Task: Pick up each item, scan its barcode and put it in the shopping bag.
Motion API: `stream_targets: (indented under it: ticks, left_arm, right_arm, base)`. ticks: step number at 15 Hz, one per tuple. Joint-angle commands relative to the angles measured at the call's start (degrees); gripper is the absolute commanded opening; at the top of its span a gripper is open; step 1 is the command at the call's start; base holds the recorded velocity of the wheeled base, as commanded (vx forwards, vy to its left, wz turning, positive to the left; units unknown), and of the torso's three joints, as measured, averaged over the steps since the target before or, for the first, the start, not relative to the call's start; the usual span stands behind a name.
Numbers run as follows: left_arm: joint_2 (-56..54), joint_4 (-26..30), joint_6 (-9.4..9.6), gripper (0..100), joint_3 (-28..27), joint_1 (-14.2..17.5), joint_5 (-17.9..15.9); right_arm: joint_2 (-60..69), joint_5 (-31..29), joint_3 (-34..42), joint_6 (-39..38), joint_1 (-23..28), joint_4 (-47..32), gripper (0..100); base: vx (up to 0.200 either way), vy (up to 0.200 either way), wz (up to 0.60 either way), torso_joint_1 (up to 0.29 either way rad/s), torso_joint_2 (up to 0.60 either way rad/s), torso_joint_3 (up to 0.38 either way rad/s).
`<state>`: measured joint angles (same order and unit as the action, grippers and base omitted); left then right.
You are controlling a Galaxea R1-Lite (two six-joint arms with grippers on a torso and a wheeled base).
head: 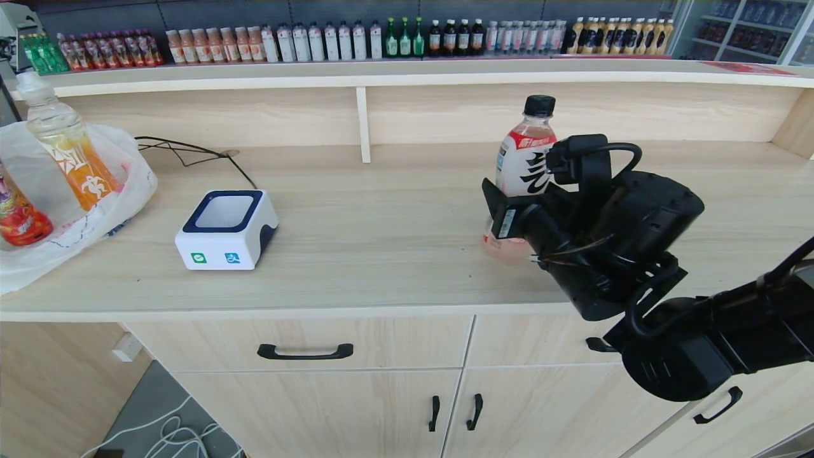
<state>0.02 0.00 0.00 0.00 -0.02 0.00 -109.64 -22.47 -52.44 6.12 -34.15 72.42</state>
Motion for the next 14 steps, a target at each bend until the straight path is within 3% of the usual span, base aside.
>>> stream_targets:
  ticks: [1,14]
  left_arm:
    - [0.0,0.0,0.0,100,0.0,0.0,0.0]
    - [0.0,0.0,0.0,100,0.0,0.0,0.0]
  right_arm:
    - [0.1,0.0,-0.5,0.0,0.0,0.1,0]
    - [6.9,0.1,0.5,1.5,-2.4,0.1,0]
  base:
    - [0.0,0.0,0.0,0.0,0.0,0.0]
    - [0.0,0.0,0.0,0.0,0.0,0.0]
